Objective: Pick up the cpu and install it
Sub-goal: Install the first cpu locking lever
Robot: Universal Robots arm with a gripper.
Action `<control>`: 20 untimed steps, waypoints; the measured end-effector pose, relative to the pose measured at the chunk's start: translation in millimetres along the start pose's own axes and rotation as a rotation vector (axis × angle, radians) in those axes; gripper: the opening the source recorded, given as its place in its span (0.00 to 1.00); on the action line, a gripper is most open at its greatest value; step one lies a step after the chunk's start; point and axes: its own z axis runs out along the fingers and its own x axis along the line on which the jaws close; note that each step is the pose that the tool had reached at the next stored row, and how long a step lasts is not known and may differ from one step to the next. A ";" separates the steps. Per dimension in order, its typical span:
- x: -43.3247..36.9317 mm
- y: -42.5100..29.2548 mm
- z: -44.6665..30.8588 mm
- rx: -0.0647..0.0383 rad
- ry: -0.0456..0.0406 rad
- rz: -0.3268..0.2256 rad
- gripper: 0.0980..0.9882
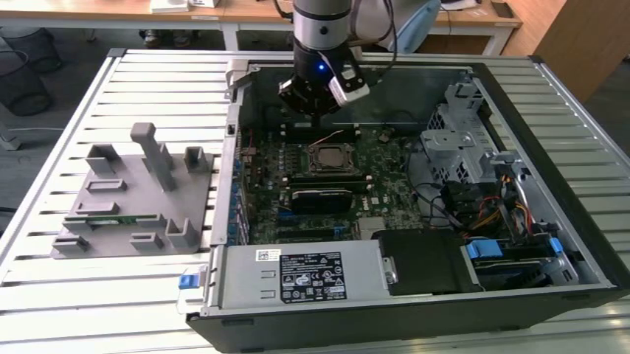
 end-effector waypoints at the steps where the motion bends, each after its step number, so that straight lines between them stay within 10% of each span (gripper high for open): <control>1: -0.8 0.0 0.9 0.000 0.0000 0.000 0.01; 20: -13.3 0.8 12.3 0.000 0.0020 -0.036 0.01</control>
